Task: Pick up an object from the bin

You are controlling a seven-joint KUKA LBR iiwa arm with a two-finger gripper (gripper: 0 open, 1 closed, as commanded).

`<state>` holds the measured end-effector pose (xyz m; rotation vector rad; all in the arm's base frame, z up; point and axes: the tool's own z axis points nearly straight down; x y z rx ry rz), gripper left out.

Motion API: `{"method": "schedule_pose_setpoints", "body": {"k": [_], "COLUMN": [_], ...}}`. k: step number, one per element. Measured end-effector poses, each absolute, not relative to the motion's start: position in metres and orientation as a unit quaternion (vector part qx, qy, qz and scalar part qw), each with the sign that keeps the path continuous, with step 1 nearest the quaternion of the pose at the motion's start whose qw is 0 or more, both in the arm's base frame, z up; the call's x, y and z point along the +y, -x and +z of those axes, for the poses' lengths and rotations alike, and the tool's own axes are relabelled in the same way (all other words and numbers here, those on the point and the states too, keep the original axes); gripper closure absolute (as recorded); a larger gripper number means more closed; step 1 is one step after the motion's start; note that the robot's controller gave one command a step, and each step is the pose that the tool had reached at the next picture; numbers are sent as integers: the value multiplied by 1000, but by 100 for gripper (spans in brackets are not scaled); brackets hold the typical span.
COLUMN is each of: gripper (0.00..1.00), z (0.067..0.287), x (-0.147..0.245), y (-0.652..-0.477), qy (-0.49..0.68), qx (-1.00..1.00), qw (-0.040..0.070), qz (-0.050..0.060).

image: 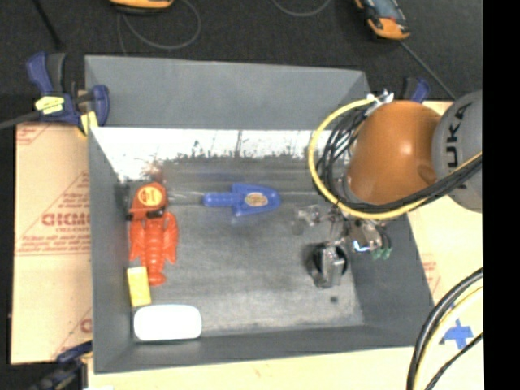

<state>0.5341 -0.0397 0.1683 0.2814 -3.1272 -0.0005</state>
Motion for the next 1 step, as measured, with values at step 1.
{"method": "schedule_pose_setpoints", "body": {"k": [1], "gripper": [0], "z": [161], "x": [-68], "y": [-560], "qy": [-101], "qx": [-995], "qw": [-5], "qz": [1]}}
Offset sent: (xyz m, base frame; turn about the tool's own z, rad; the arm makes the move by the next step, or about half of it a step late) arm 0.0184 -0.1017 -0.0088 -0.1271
